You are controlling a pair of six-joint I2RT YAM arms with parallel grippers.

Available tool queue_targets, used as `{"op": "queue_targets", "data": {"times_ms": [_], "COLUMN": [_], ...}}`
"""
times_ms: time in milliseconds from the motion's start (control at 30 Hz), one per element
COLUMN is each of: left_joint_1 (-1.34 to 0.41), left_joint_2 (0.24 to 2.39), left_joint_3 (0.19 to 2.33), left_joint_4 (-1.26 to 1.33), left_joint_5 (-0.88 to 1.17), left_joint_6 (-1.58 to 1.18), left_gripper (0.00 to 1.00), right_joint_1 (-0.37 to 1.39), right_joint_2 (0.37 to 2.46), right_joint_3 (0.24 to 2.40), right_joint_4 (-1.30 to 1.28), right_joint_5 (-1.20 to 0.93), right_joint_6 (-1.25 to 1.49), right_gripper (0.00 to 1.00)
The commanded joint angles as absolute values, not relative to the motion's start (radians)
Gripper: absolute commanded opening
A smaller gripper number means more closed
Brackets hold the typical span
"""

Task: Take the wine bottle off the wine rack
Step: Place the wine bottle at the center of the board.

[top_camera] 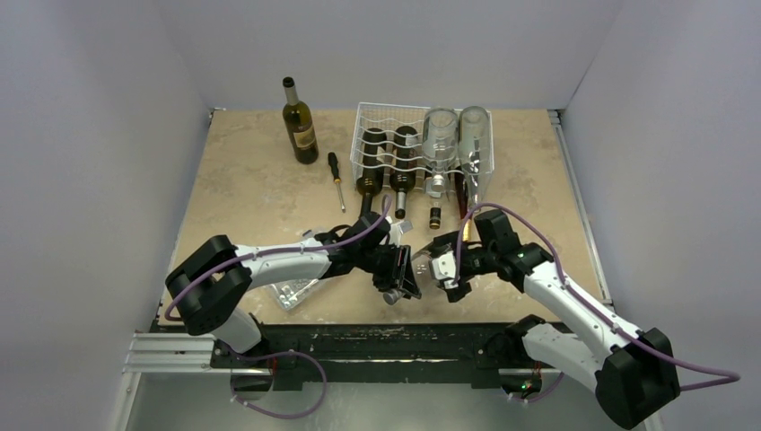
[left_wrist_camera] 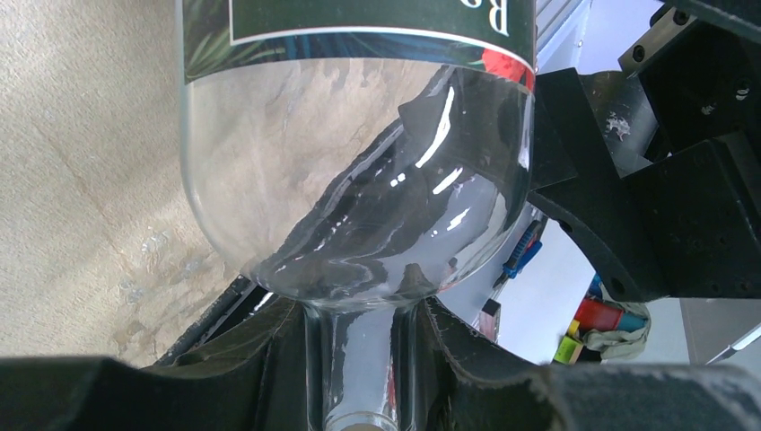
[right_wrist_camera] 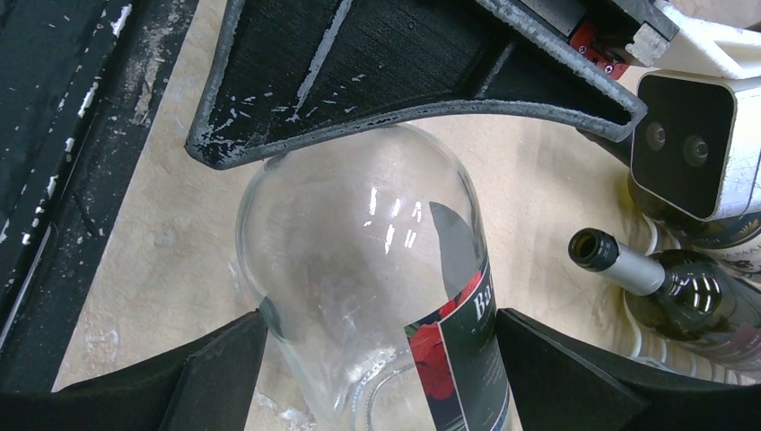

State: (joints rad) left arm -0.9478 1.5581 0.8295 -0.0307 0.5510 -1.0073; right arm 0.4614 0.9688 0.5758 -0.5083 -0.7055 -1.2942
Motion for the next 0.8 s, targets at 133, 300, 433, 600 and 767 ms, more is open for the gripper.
{"op": "queue_targets", "data": {"times_ms": [133,300,433,600,767], "left_joint_1": [-0.963,-0.954,-0.938,-0.928,-0.924], "left_joint_2": [1.519,1.498,1.466,1.43,1.408], "left_joint_3": [0.873,0.851,0.845,0.866,0.879], "left_joint_4": [0.247,0.205,0.131,0.028,-0.055], "left_joint_5": [0.702,0.701,0.697,0.709,0.719], "left_joint_6": [-1.014,-0.997,-0.961,-0.904,-0.874], "left_gripper": [0.16,0.06,0.06,0.07,0.09], "right_joint_1": [0.465,0.399,0.354,0.34,0.329], "right_joint_2": [0.975,0.926,0.903,0.916,0.929], "right_joint_3": [0.566,0.591,0.586,0.58,0.571], "right_joint_4": [-0.447,-0.449,-0.513,-0.505,-0.489], "right_joint_5": [-0.65,-0.718,-0.72,-0.672,-0.646], "right_joint_6": [-1.204,-1.162,-1.215,-1.22,-1.209], "right_gripper": [0.99,0.99,0.99,0.99,0.99]}}
